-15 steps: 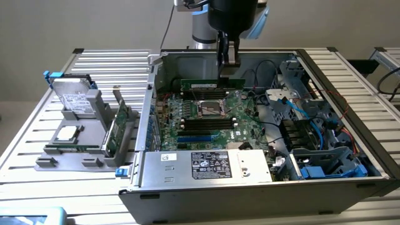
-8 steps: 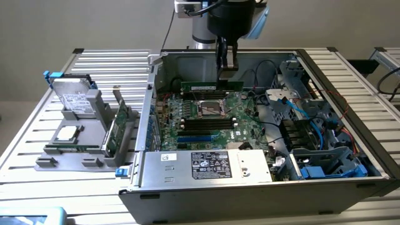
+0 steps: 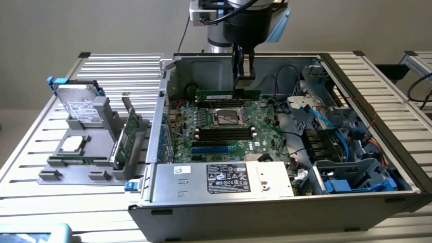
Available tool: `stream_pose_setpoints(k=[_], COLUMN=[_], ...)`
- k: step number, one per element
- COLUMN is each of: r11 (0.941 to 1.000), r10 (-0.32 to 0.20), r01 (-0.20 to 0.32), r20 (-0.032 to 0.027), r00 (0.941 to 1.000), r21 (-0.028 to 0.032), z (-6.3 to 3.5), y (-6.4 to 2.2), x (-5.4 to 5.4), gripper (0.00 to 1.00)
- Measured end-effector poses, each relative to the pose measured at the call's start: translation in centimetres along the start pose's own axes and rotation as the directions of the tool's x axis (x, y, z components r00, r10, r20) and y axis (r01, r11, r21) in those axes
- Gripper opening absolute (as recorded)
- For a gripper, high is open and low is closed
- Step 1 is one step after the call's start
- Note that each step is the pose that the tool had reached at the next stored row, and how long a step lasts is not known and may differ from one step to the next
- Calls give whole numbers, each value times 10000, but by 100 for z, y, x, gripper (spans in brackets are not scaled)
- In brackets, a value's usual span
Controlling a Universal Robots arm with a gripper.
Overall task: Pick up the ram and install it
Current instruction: 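Insert the ram into the slot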
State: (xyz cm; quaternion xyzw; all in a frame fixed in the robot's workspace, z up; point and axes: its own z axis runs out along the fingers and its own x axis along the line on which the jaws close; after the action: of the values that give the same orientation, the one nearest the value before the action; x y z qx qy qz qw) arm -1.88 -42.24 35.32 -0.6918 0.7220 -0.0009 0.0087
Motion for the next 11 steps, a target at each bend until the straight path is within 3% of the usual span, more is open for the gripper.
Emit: stream_pose_setpoints(k=[3, 8, 11], r11=[10000, 10000, 10000], r10=[-1, -4, -5], r01=[1, 4, 6], r20=[-45, -180, -327], r00=[10000, 9998, 9995], r21=[3, 9, 15], z=[45, 102, 119], y=[0, 1, 2], x=[-51, -100, -99], gripper=[12, 12, 12])
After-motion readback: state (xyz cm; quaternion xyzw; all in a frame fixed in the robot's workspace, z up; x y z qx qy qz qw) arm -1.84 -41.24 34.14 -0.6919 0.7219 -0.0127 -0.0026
